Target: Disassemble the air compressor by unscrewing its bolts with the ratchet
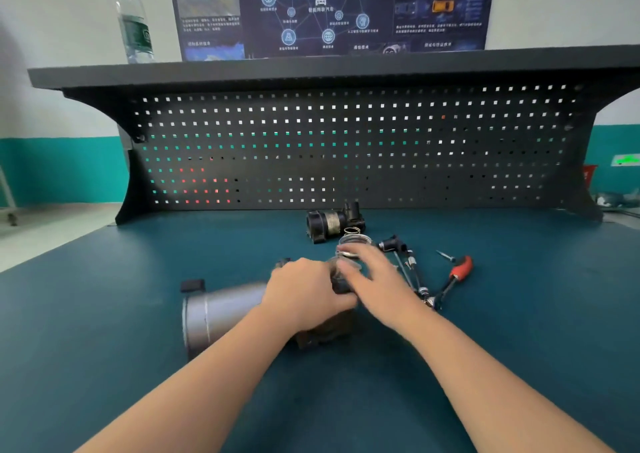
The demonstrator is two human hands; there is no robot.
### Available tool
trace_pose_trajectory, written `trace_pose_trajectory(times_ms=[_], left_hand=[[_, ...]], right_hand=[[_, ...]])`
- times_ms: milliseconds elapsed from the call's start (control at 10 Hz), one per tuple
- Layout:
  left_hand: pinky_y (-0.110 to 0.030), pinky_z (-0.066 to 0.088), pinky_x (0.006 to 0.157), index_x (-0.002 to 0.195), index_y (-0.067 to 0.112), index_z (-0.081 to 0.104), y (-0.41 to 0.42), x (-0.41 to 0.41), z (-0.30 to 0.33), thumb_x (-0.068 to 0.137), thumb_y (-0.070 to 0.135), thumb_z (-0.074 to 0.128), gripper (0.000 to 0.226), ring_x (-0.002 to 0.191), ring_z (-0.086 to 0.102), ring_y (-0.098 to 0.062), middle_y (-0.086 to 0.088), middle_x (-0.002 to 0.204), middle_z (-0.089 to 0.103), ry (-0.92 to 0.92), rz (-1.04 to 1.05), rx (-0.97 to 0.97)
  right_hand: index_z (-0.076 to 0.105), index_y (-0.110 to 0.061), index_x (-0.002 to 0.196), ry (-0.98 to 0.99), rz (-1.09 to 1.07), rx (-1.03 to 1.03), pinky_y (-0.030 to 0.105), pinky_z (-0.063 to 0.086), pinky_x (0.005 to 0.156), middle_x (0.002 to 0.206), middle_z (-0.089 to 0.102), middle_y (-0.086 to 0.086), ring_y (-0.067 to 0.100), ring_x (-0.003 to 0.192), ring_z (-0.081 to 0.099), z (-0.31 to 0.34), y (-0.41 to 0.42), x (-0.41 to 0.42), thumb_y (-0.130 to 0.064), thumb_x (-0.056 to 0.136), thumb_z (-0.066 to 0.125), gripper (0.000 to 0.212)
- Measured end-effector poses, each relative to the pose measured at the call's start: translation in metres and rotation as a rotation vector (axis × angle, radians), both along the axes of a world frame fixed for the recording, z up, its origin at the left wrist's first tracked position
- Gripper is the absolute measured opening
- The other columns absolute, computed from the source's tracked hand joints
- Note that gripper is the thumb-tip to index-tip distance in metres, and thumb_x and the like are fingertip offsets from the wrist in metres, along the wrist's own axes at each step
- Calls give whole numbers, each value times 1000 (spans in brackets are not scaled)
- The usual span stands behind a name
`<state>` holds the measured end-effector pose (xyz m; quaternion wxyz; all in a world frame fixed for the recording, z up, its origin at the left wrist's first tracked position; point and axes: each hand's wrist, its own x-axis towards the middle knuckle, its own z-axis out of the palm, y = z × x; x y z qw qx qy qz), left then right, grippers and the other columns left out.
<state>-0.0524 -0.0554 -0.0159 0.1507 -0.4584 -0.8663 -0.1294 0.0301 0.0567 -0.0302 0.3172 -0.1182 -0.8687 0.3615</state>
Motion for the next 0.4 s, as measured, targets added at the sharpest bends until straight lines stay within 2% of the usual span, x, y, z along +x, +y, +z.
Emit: trace_pose_trajectory(times_ms=[100, 200, 300, 400], left_hand=[[-29, 47, 68, 92, 19, 63, -11, -3, 1, 67, 61, 53, 49, 80, 61, -22, 1, 83, 67, 18, -176, -19], [-28, 48, 70, 92, 19, 64, -13, -5, 3, 67, 54, 58, 44, 78, 61, -21, 0, 84, 67, 2, -276, -50], [-27, 45, 70, 94, 20, 62, -10, -4, 7, 70, 52, 59, 40, 84, 61, -22, 0, 92, 68, -15, -302, -29], [-36, 39, 93, 122, 25, 51, -8, 0, 7, 77, 65, 51, 61, 119, 50, -23, 1, 129, 56, 48, -248, -79]], right_hand=[[59, -41, 119, -125, 172, -289, -1, 33, 82, 116, 54, -31, -21, 103, 46, -7, -16, -2, -39, 99, 42, 26], [59, -50, 110, -122, 141, -334, 6, 34, 86, 113, 56, -34, -16, 108, 48, -11, -20, 4, -43, 99, 40, 23], [53, -37, 125, -106, 86, -280, 23, 36, 104, 127, 55, -18, 2, 123, 47, -2, -28, 15, -33, 100, 44, 27], [57, -30, 116, 241, -1, -259, 27, 40, 106, 126, 59, -11, 10, 125, 51, 23, -35, 48, -19, 94, 56, 25]])
